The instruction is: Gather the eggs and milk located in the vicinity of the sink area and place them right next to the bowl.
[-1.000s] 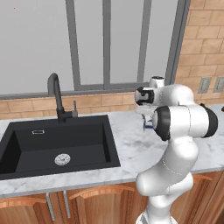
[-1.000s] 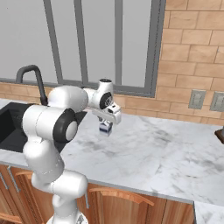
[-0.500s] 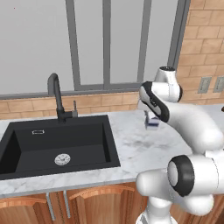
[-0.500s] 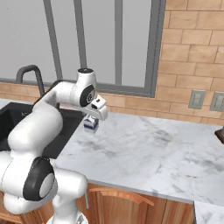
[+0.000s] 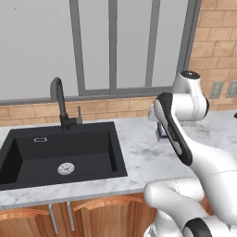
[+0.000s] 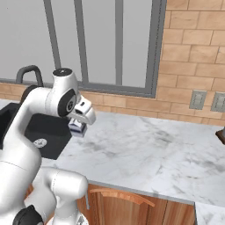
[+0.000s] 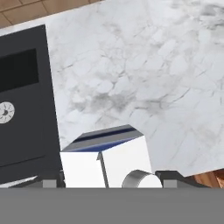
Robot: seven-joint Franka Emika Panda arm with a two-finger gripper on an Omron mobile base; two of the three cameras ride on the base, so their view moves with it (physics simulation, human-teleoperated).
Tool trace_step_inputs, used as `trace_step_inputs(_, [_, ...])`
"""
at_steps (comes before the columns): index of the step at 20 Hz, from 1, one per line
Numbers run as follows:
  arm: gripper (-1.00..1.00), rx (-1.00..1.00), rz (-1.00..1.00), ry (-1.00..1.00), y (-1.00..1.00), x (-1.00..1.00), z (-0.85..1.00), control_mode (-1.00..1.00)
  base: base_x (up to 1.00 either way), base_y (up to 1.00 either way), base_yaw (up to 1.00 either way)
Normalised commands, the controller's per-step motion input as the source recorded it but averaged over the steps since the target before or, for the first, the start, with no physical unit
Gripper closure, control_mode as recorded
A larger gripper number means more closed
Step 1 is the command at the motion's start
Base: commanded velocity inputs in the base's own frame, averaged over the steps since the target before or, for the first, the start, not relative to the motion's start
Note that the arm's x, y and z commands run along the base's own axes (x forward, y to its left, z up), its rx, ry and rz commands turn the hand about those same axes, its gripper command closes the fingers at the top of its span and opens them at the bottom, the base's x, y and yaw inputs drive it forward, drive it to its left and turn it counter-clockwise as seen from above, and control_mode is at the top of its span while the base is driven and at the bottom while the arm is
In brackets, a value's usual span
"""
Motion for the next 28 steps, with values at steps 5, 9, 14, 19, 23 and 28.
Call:
trace_step_inputs(5, [1.00, 0.00, 0.00, 0.00, 0.00, 0.00, 0.00, -1.00, 0.00, 0.00, 0.00])
trace_step_inputs(9, [1.00, 0.00, 0.00, 0.00, 0.00, 0.00, 0.00, -1.00, 0.00, 0.00, 0.00])
trace_step_inputs(14, [1.00, 0.00, 0.00, 0.00, 0.00, 0.00, 0.00, 1.00, -0.78, 0.53, 0.00])
trace_step_inputs(19, [1.00, 0.00, 0.00, 0.00, 0.00, 0.00, 0.00, 1.00, -0.74, 1.00, 0.00])
trace_step_inputs(23, [1.00, 0.00, 0.00, 0.00, 0.00, 0.00, 0.00, 1.00, -0.21, 1.00, 0.00])
trace_step_inputs(28, [1.00, 0.00, 0.00, 0.00, 0.00, 0.00, 0.00, 1.00, 0.03, 1.00, -0.01])
